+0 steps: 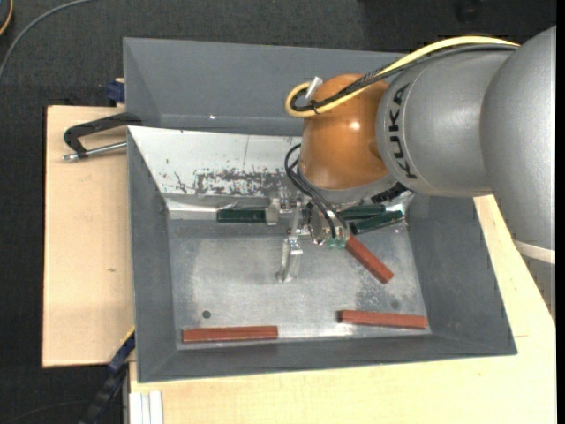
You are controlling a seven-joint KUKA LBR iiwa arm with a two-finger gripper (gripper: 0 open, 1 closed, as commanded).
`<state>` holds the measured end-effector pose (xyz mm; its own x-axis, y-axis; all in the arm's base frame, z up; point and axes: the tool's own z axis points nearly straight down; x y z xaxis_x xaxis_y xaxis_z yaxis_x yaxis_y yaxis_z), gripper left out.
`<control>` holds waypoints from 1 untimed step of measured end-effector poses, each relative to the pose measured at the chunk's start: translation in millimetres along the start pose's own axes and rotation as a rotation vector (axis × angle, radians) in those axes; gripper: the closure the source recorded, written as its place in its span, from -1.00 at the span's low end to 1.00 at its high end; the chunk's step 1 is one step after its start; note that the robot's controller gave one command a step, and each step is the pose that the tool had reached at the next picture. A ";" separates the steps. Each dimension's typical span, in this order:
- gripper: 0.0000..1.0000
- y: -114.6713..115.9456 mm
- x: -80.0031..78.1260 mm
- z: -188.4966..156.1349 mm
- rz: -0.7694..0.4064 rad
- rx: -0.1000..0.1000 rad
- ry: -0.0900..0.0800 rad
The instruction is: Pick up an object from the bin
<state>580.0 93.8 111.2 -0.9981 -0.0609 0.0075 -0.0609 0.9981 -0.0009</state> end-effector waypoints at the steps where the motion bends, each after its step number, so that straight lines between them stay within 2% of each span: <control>1: -1.00 -109.4 17.8 -71.5 0.016 0.002 -0.018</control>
Offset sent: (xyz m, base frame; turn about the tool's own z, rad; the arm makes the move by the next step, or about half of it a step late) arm -0.0126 -0.1048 0.0674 0.0076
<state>569.4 -16.4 182.9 -0.9989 -0.0448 -0.0109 -0.0447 0.9990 -0.0034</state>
